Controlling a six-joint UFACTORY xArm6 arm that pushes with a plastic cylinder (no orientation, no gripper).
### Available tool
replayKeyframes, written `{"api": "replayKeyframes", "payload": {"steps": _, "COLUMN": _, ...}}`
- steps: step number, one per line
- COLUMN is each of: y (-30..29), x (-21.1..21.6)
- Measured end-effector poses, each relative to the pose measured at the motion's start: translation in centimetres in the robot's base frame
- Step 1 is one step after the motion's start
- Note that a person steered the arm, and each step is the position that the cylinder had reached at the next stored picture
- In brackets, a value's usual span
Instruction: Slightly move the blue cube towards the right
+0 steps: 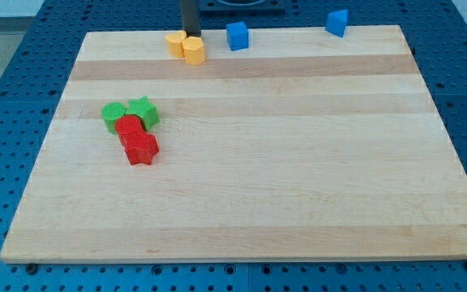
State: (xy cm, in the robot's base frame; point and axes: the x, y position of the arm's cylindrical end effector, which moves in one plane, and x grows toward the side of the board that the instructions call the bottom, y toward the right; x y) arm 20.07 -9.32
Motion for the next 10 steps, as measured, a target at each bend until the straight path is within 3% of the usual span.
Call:
{"api": "replayKeyframes", "payload": {"steps": 8, "y": 14.3, "x": 2.2}}
{"api": "replayKeyframes", "payload": {"steps": 10, "y": 17.2, "x": -0.9}}
